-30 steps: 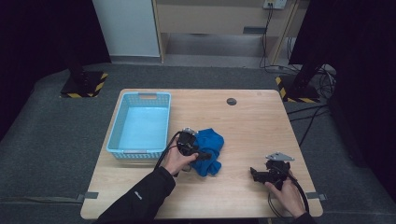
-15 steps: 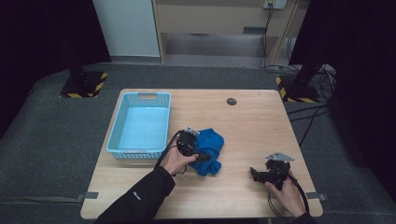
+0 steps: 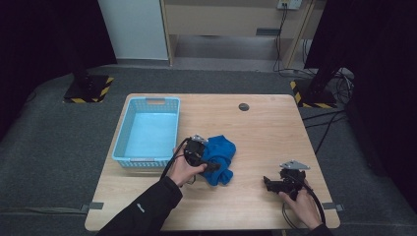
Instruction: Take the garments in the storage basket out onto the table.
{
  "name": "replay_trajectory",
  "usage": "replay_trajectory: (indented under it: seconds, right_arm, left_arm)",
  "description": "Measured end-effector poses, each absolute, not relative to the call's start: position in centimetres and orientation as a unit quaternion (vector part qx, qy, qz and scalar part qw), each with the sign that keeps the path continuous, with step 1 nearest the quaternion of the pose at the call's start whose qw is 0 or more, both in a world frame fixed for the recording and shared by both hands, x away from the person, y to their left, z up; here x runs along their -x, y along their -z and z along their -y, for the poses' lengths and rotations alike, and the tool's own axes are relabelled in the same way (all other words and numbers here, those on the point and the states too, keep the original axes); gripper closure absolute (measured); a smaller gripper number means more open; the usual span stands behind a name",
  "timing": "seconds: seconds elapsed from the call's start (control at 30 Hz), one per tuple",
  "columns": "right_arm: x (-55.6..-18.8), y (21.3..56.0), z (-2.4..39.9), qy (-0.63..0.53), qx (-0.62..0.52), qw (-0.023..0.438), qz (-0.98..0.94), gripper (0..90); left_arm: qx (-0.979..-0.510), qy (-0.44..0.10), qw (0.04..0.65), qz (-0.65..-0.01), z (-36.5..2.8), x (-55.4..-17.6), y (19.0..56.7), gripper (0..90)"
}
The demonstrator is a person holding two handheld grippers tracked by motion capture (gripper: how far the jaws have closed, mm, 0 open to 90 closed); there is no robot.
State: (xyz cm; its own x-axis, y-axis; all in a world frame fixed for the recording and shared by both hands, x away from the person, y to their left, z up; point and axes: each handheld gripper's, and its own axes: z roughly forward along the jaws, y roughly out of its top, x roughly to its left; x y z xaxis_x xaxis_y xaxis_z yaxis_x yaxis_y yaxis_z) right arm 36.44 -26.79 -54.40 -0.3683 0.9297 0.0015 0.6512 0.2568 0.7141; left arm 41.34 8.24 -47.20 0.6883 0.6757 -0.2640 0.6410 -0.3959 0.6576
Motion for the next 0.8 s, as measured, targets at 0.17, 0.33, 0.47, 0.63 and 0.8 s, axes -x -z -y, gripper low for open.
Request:
replay_trajectory:
  seconds: [0.17,0.33,0.47,0.63,0.8]
  right_arm:
    - [-36.4,54.4,26.8,-0.321,-0.518,0.217,-0.762,0.4]
    - [-36.4,54.4,26.8,-0.321,-0.518,0.217,-0.762,0.4]
    - [-36.4,54.4,26.8,-0.321,-0.518,0.217,-0.762,0.4]
    - [-36.4,54.4,26.8,-0.321,-0.518,0.217,-0.762,0.4]
    - [-36.4,54.4,26.8,-0.321,-0.518,0.217,-0.762,0.4]
  left_arm:
    - [-0.829,-0.035,0.393,-0.397,-9.1,-40.8,47.1,8.3]
    - [-0.824,-0.045,0.397,-0.402,-9.7,-40.4,47.3,8.1]
    - [-0.815,-0.052,0.41,-0.407,-10.6,-39.9,47.3,8.2]
    - [-0.807,-0.065,0.424,-0.404,-11.0,-39.3,47.1,8.6]
    - [-0.809,-0.075,0.427,-0.398,-10.9,-38.9,47.3,8.6]
